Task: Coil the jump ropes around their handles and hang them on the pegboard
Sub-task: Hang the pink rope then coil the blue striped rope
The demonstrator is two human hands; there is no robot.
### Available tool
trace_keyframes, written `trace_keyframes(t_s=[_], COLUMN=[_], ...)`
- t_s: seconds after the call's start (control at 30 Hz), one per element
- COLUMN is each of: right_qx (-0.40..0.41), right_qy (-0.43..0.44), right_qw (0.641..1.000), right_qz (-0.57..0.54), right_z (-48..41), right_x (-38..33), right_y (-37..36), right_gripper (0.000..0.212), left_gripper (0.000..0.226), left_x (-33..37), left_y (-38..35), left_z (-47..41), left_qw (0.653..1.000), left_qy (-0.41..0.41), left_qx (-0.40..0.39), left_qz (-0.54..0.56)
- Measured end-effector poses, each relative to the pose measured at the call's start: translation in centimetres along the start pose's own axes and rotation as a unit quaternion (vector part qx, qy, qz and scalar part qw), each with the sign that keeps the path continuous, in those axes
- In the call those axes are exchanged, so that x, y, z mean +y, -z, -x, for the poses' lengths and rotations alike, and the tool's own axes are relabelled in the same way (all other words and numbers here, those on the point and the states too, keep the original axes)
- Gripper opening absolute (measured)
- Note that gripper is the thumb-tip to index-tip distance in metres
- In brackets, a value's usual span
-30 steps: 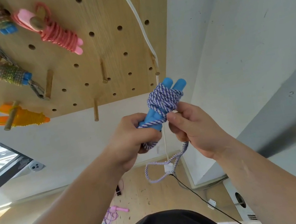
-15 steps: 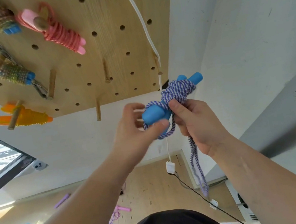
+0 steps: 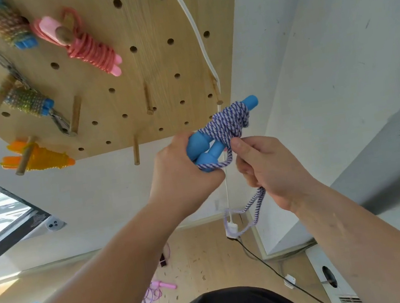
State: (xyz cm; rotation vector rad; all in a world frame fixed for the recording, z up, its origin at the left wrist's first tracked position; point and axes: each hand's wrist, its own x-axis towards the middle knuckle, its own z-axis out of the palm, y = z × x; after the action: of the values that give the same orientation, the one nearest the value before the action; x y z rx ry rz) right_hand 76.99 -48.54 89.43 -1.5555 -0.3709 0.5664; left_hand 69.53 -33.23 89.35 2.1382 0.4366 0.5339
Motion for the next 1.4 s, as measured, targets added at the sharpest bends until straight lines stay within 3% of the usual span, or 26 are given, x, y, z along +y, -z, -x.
trace_keyframes(t_s=[0.1, 0.23, 0.33, 0.37, 0.43, 0.53, 0.6, 0.67, 0.73, 0.77, 0.83, 0.93, 1.07, 1.13, 1.2, 1.27, 1.3, 1.33, 1.4], right_qx=[-0.036, -0.094, -0.135, -0.136, -0.131, -0.127, -0.106, -0.058, 0.003, 0.033, 0.075, 0.099, 0.06, 0.018, -0.035, -0.078, -0.098, -0.114, -0.133], right_qy=[0.013, 0.04, 0.045, 0.039, 0.023, 0.011, 0.013, 0.013, 0.015, 0.018, 0.026, 0.038, 0.047, 0.066, 0.083, 0.096, 0.098, 0.094, 0.082], right_qw=[0.998, 0.988, 0.982, 0.981, 0.978, 0.977, 0.982, 0.986, 0.991, 0.992, 0.991, 0.991, 0.996, 0.998, 0.996, 0.992, 0.99, 0.989, 0.988], right_qz=[-0.051, -0.115, -0.125, -0.135, -0.164, -0.171, -0.158, -0.154, -0.134, -0.121, -0.109, -0.08, -0.04, -0.014, -0.003, 0.004, 0.002, 0.003, 0.013], right_z=[0.3, 0.2, 0.4, 0.6, 0.7, 0.9, 1.0, 1.0, 0.8, 0.7, 0.6, 0.9, 1.4, 1.4, 1.4, 1.2, 1.0, 0.8, 0.3], right_x=[0.6, 0.7, 1.0, 1.1, 1.3, 1.3, 1.5, 1.5, 1.5, 1.5, 1.4, 1.1, 0.4, 0.0, -0.4, -0.9, -1.2, -1.4, -1.4], right_y=[0.5, 1.3, 1.5, 1.3, 0.9, 0.4, 0.2, 0.2, 0.2, 0.2, -0.2, -1.6, -2.3, -1.5, -0.4, 0.5, 0.9, 1.3, 2.3], right_gripper=[0.036, 0.019, 0.021, 0.021, 0.026, 0.033, 0.03, 0.023, 0.021, 0.021, 0.024, 0.03, 0.035, 0.036, 0.038, 0.029, 0.016, 0.017, 0.047], left_gripper=[0.035, 0.042, 0.058, 0.058, 0.059, 0.065, 0.068, 0.065, 0.061, 0.066, 0.08, 0.09, 0.04, 0.034, 0.032, 0.039, 0.042, 0.042, 0.041], left_x=[1.2, 1.6, 1.0, 0.8, 0.5, -0.6, -0.5, 0.0, 0.2, 0.3, 0.5, -0.3, -0.7, -0.4, 0.0, 0.5, 0.9, 1.0, 0.9], left_y=[0.0, 0.2, 1.1, 1.2, 1.1, 0.9, 1.2, 1.0, 0.6, 0.5, 0.2, -1.2, -1.3, 0.0, 1.0, 1.8, 2.0, 2.0, 1.9], left_z=[0.4, 1.2, 1.4, 1.4, 1.2, 0.7, 0.7, 0.8, 1.3, 1.6, 2.4, 2.5, 0.8, 0.6, 0.5, 0.6, 0.7, 0.9, 1.2], left_qw=[0.958, 0.818, 0.689, 0.659, 0.636, 0.638, 0.676, 0.787, 0.922, 0.967, 1.0, 0.976, 0.959, 0.97, 0.995, 0.988, 0.965, 0.932, 0.85], left_qy=[0.148, 0.297, 0.314, 0.304, 0.286, 0.271, 0.272, 0.291, 0.238, 0.174, 0.001, -0.136, -0.177, -0.144, -0.074, 0.0, 0.024, 0.049, 0.112], left_qx=[-0.07, -0.211, -0.362, -0.403, -0.453, -0.485, -0.485, -0.367, -0.146, -0.054, -0.003, -0.03, 0.043, 0.024, -0.022, -0.098, -0.137, -0.171, -0.246], left_qz=[0.235, 0.445, 0.544, 0.558, 0.556, 0.534, 0.484, 0.401, 0.27, 0.18, 0.003, -0.165, -0.219, -0.194, -0.067, 0.12, 0.223, 0.315, 0.452])
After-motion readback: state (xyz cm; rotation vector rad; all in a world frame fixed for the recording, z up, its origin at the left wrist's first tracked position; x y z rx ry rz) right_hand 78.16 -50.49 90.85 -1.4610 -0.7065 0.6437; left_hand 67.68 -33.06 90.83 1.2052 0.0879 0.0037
